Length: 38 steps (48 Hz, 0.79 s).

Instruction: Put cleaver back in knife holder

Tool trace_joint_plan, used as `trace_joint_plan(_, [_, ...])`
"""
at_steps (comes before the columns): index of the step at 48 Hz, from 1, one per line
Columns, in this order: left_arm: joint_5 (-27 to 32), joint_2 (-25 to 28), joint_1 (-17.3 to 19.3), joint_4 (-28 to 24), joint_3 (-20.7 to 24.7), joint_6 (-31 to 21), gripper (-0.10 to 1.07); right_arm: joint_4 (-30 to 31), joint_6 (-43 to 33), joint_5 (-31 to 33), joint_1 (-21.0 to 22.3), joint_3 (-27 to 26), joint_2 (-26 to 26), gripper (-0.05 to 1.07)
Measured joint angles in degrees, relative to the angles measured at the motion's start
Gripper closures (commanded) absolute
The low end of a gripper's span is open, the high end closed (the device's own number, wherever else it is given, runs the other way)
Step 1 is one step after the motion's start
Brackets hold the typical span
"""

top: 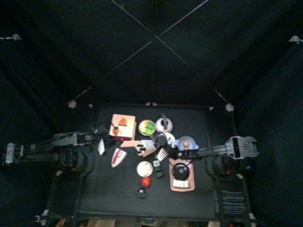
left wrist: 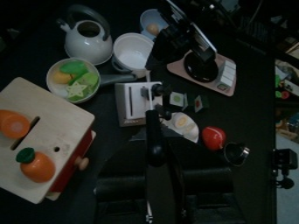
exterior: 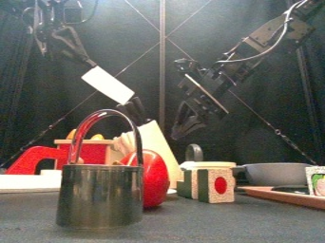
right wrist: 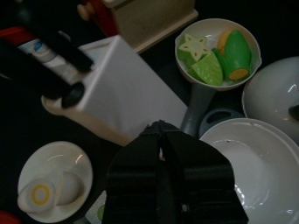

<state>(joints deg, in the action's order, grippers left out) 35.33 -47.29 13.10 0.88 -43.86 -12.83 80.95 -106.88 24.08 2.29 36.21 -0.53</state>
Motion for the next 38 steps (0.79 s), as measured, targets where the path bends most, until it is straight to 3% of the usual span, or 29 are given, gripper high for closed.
trace_joint_plan(14, [0.0, 5.4, 0.4, -0.8, -0.1, 0.1, 0.60, 0.1, 0.0, -1.0, 0.4, 0.0, -0.4, 0.65])
trace_joint_plan(38, [-2.2, 6.4, 1.1, -1.7, -2.5, 0.1, 0.60, 0.1, 0.0, -1.4, 0.7, -0.3, -1.5, 0.65])
